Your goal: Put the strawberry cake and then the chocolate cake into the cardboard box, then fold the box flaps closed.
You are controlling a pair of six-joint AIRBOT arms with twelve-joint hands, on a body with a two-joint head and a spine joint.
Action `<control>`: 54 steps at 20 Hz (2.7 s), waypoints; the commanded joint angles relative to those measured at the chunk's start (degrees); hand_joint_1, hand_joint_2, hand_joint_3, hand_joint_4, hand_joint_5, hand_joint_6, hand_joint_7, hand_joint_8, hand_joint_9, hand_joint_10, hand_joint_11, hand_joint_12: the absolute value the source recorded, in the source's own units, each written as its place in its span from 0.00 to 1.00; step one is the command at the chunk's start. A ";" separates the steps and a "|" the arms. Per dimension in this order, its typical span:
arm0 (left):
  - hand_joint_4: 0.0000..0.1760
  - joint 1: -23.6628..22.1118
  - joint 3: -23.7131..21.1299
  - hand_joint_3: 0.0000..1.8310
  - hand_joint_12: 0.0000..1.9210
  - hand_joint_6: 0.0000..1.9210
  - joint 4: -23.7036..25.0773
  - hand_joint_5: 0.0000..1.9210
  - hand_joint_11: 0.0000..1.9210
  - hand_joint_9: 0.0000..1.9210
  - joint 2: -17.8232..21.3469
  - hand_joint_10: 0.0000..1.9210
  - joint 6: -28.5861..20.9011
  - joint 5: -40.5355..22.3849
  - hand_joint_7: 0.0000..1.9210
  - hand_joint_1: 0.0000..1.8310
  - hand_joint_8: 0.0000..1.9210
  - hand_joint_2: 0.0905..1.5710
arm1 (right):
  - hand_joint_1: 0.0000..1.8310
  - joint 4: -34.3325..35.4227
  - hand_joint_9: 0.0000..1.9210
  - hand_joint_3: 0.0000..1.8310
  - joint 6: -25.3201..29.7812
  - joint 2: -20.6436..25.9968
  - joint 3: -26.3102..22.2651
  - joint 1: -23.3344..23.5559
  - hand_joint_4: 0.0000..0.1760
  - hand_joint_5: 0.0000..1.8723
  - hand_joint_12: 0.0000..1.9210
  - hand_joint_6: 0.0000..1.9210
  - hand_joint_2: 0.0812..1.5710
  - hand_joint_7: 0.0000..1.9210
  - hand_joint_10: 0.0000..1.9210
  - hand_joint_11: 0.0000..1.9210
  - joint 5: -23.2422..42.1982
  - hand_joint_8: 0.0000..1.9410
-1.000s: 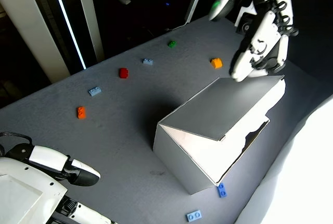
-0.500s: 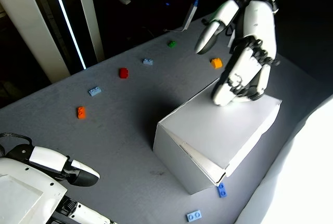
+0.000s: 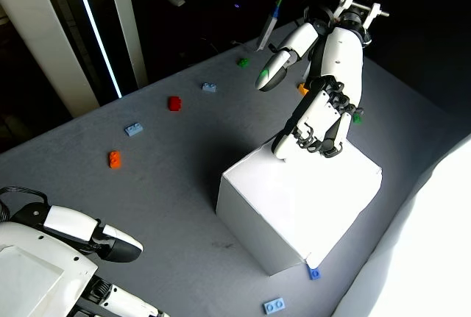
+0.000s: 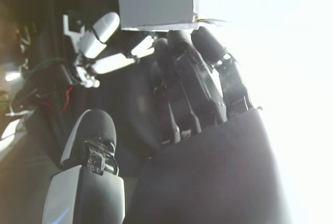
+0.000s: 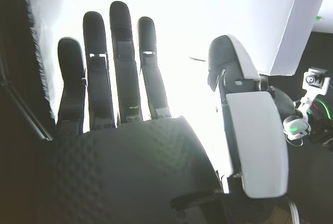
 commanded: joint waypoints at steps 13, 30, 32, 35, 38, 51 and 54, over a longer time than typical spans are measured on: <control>0.07 -8.16 3.64 0.00 0.72 0.00 11.95 0.25 0.09 0.37 1.13 0.00 -9.49 -7.07 0.34 0.15 0.00 0.82 | 0.16 -0.78 0.18 0.00 1.14 2.33 -1.63 0.21 0.00 0.20 0.89 0.30 0.78 0.37 0.53 0.00 7.70 0.00; 0.00 -25.94 -2.06 0.00 0.70 0.02 59.06 0.32 0.10 0.41 12.61 0.02 -37.43 -13.43 0.42 0.17 0.02 0.82 | 0.16 -17.01 0.22 0.00 40.99 12.89 -9.84 -5.40 0.00 0.31 0.93 0.41 0.78 0.40 0.63 0.05 17.47 0.24; 0.00 -25.99 -4.53 0.00 0.70 0.02 62.09 0.41 0.15 0.47 15.50 0.11 -39.14 -13.44 0.51 0.19 0.04 0.81 | 0.18 -17.49 0.27 0.00 40.99 13.27 -9.92 -6.45 0.00 0.39 0.96 0.45 0.78 0.40 0.67 0.11 17.09 0.45; 0.00 -26.34 -7.38 0.00 0.81 0.06 64.76 0.53 0.20 0.43 18.52 0.42 -40.38 -13.49 0.61 0.16 0.08 0.82 | 0.09 -20.42 0.43 0.00 40.98 13.85 -10.39 -7.02 0.00 0.47 1.00 0.56 0.81 0.54 0.78 0.26 16.86 0.51; 0.00 -27.95 -9.74 0.00 0.99 0.53 68.32 0.49 0.30 0.48 20.70 0.93 -42.16 -13.60 0.57 0.09 0.75 0.85 | 0.00 -23.52 0.64 0.00 40.94 14.38 -10.58 -7.20 0.00 0.56 1.00 0.70 0.83 0.67 0.93 0.51 17.19 0.75; 0.00 -29.06 -15.91 0.00 1.00 0.90 70.38 0.50 0.40 0.54 23.28 1.00 -44.28 -13.85 0.58 0.03 0.97 0.88 | 0.00 -25.44 0.67 0.00 36.45 17.30 -12.88 -7.60 0.00 0.58 1.00 0.78 0.84 0.67 0.98 0.65 19.51 0.80; 0.00 -29.09 -15.73 0.00 1.00 0.87 70.62 0.50 0.41 0.55 23.28 1.00 -44.28 -13.85 0.58 0.05 0.97 0.87 | 0.00 -25.44 0.65 0.00 34.30 17.30 -13.48 -7.06 0.00 0.58 1.00 0.80 0.84 0.67 0.98 0.64 19.20 0.80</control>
